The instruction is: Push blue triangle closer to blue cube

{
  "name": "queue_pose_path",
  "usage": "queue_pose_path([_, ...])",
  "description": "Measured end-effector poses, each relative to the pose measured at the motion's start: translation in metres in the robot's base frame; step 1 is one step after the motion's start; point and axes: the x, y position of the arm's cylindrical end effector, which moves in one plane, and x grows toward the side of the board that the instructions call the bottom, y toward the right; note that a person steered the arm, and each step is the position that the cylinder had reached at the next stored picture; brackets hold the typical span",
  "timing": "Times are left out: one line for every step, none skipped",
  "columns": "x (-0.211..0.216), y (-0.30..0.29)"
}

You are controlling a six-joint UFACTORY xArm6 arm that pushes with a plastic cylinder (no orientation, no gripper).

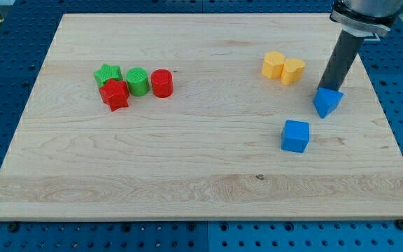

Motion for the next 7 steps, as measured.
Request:
queue_pose_path([0.018, 0.000])
queue_pose_path([0.037, 0.000])
queue_pose_path([0.053, 0.007])
queue_pose_path([0.062, 0.031])
queue_pose_path([0.068, 0.049])
queue_pose_path([0.068, 0.048])
queue_pose_path([0.071, 0.024])
